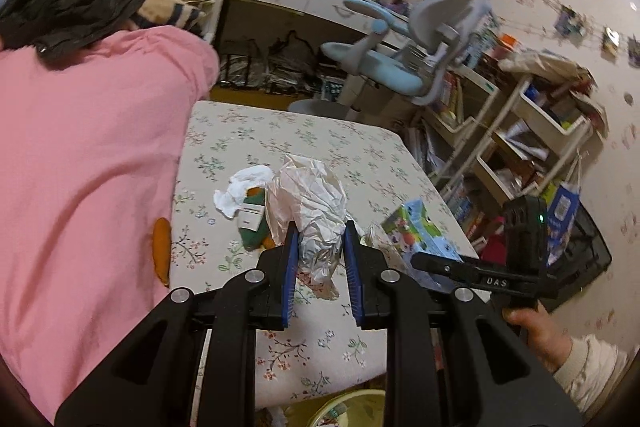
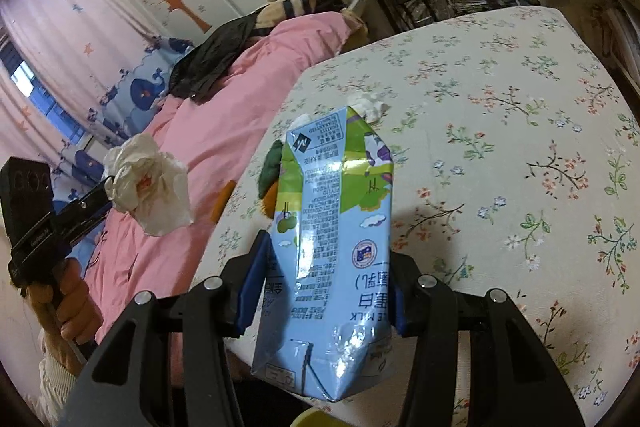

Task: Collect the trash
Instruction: 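Carry the tissue and the milk carton toward the yellow bin with both tools, then open both tools over the yellow bin, dropping the tissue and carton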

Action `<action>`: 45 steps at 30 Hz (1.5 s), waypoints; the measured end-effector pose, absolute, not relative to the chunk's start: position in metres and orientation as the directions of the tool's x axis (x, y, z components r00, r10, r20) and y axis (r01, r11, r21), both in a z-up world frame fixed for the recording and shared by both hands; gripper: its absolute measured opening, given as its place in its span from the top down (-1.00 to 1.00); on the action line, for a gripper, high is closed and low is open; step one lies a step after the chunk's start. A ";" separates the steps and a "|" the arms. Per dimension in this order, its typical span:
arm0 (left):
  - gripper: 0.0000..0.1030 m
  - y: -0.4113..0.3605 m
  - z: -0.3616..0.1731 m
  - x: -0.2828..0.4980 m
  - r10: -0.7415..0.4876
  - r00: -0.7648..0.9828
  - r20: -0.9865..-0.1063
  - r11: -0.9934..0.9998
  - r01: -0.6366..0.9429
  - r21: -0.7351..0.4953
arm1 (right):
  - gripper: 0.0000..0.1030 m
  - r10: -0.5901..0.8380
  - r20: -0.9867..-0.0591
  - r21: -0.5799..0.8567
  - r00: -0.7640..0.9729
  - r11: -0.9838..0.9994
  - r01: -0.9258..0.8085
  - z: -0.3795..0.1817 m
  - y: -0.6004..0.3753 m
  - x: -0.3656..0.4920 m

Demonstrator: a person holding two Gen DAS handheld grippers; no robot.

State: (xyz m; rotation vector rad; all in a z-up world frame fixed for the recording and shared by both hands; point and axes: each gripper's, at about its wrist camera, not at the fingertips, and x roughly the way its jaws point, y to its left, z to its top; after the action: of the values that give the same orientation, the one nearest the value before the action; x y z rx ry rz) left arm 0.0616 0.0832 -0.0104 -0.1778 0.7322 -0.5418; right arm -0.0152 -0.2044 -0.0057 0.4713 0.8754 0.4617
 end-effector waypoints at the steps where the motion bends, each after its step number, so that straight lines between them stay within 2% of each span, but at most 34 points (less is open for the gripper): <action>1: 0.60 0.080 -0.010 0.060 -0.531 0.610 -0.588 0.846 0.420 -0.328 | 0.04 0.566 -0.610 0.565 0.555 0.802 -0.196 -0.005 -0.204 -0.016; 8: 0.60 0.061 -0.009 0.053 -0.541 0.581 -0.608 0.833 0.467 -0.296 | 0.04 0.596 -0.593 0.568 0.541 0.786 -0.243 0.003 -0.201 -0.027; 16: 0.60 0.048 -0.021 0.014 -0.557 0.530 -0.640 0.825 0.442 -0.352 | 0.04 0.622 -0.573 0.589 0.534 0.766 -0.259 0.008 -0.197 -0.072; 24: 0.60 0.036 -0.051 -0.050 -0.545 0.473 -0.693 0.834 0.393 -0.388 | 0.04 0.622 -0.647 0.576 0.440 0.778 -0.253 -0.017 -0.183 -0.133; 33: 0.60 0.011 -0.079 -0.105 -0.513 0.410 -0.755 0.848 0.379 -0.370 | 0.03 0.606 -0.715 0.554 0.349 0.795 -0.248 -0.040 -0.171 -0.172; 45: 0.60 -0.006 -0.085 -0.136 -0.409 0.414 -0.813 0.892 0.371 -0.260 | 0.03 0.561 -0.781 0.505 0.275 0.826 -0.251 -0.059 -0.160 -0.194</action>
State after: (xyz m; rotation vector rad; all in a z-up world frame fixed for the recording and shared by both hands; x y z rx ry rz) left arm -0.1362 -0.0057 -0.0850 -0.0412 1.0335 -0.4905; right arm -0.1936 -0.1598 -0.0589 0.3075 1.1725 0.5570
